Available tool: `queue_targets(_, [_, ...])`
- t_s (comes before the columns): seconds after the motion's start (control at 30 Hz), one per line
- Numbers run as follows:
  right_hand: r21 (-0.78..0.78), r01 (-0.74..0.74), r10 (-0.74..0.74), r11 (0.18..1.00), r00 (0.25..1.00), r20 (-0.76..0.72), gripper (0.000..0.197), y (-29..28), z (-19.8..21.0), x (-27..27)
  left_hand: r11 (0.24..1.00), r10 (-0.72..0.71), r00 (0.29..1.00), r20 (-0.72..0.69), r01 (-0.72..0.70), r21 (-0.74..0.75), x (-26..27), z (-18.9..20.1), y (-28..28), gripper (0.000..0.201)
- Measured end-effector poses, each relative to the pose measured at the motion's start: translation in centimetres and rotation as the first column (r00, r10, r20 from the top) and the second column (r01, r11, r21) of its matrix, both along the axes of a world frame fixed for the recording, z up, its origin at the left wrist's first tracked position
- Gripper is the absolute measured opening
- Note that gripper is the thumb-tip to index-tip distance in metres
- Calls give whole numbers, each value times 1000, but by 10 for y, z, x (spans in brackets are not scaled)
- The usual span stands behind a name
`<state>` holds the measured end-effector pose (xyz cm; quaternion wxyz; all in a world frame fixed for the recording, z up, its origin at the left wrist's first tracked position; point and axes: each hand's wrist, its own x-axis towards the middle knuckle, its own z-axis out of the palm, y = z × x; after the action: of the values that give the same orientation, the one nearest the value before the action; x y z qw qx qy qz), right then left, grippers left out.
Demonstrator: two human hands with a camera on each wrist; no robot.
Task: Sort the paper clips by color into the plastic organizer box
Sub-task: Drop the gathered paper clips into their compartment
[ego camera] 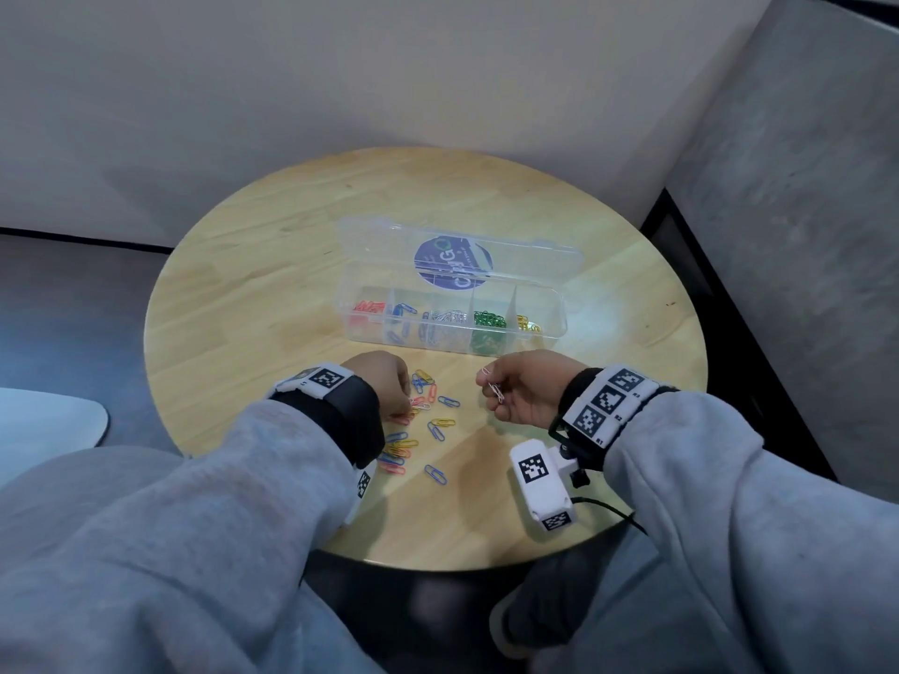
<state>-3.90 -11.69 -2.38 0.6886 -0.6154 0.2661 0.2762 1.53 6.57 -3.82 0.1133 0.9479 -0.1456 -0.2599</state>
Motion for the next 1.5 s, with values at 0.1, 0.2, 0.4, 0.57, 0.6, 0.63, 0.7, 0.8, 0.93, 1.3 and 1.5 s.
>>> queue_targets(0.1, [9, -50, 50, 999, 998, -48, 32, 6, 3, 0, 999, -29, 1000, -8, 29, 33, 0, 1, -2, 6])
queue_targets(0.2, [-103, -110, 108, 989, 994, -29, 40, 13, 2, 2, 998, -24, 999, -35, 26, 54, -1, -1, -2, 2])
queue_targets(0.4, [-429, -280, 304, 859, 953, -14, 23, 27, 3, 5, 1000, -10, 998, -57, 11, 19, -1, -2, 2, 5])
queue_targets(0.57, [-733, -415, 589, 539, 808, -25, 10, 42, 4, 6, 987, 60, 977, -203, -88, -132, 6, 9, 16, 10])
queue_targets(0.6, [-772, -414, 615, 481, 788, -40, 10, 46, 3, 7, 976, 79, 967, -241, -125, -181, 8, 13, 20, 13])
queue_targets(0.63, [-802, -411, 631, 433, 774, -56, 11, 50, 1, 7, 951, 112, 949, -294, -188, -246, 10, 17, 24, 15])
queue_targets(0.7, [-840, -401, 645, 367, 760, -81, 14, 56, -3, 10, 844, 191, 887, -420, -367, -391, 15, 25, 32, 19])
queue_targets(0.8, [-857, -395, 655, 332, 750, -91, 15, 61, -4, 13, 612, 305, 800, -517, -580, -537, 19, 36, 46, 26])
queue_targets(0.93, [-860, -414, 675, 298, 729, -117, 7, 66, -4, 18, 406, 376, 717, -587, -697, -591, 21, 46, 61, 28])
queue_targets(1.3, [-787, -471, 614, 398, 774, -153, 24, 53, 1, 19, 493, 429, 678, -597, -729, -474, 19, 35, 60, 20])
queue_targets(1.5, [-628, -424, 508, 652, 859, -53, 23, 37, 3, 16, 907, 255, 920, -297, -335, -257, 13, 28, 50, 13])
